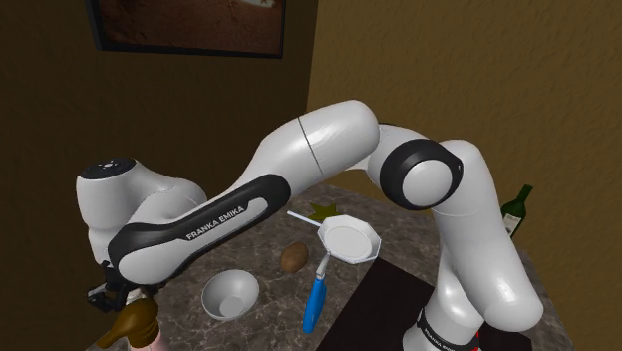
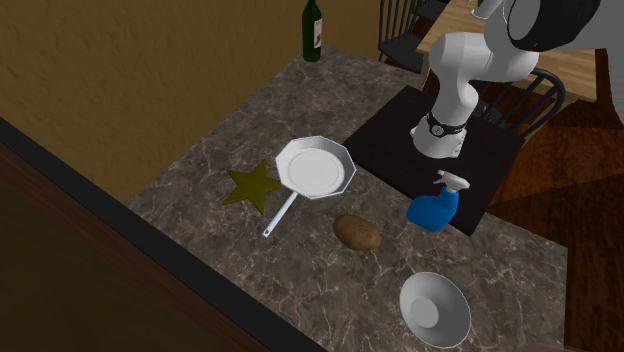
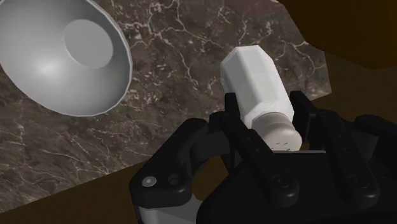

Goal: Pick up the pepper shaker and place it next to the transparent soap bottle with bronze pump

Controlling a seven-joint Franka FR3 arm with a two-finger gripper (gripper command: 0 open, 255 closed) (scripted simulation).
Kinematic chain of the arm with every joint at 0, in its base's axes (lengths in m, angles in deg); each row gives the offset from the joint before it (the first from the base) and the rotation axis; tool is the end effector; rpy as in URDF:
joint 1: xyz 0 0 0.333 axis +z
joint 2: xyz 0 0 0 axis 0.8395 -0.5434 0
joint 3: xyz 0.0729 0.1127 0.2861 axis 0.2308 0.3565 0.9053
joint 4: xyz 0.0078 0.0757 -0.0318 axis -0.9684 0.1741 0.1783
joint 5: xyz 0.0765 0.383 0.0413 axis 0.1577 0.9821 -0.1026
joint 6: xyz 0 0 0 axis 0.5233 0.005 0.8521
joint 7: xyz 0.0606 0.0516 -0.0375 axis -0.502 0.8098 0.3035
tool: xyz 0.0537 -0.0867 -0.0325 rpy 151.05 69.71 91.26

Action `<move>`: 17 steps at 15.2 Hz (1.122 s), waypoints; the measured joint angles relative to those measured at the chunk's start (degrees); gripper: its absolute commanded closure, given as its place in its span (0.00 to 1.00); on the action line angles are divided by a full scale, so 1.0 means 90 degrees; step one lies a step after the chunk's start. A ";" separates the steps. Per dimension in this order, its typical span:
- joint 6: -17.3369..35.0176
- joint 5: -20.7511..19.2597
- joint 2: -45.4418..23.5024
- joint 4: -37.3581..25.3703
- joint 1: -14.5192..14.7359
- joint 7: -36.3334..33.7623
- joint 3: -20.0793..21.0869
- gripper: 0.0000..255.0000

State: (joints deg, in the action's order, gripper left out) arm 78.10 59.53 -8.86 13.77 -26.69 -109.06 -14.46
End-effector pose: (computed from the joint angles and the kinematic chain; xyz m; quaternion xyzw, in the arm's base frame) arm 0.5580 0.4444 0.3288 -0.9936 0.1024 -0.0443 0.0167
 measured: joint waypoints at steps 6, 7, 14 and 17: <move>0.0366 -0.0058 -0.0251 0.0115 0.0010 -0.0036 -0.0040 1.00; 0.0433 -0.0070 -0.0275 0.0161 0.0021 -0.0058 -0.0045 1.00; 0.0852 -0.0145 -0.0599 0.0259 0.0046 -0.0113 -0.0100 1.00; 0.1020 -0.0177 -0.0771 0.0255 0.0058 -0.0132 -0.0128 1.00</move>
State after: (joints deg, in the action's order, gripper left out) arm 87.27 57.93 -15.80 16.07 -26.17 -110.24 -15.61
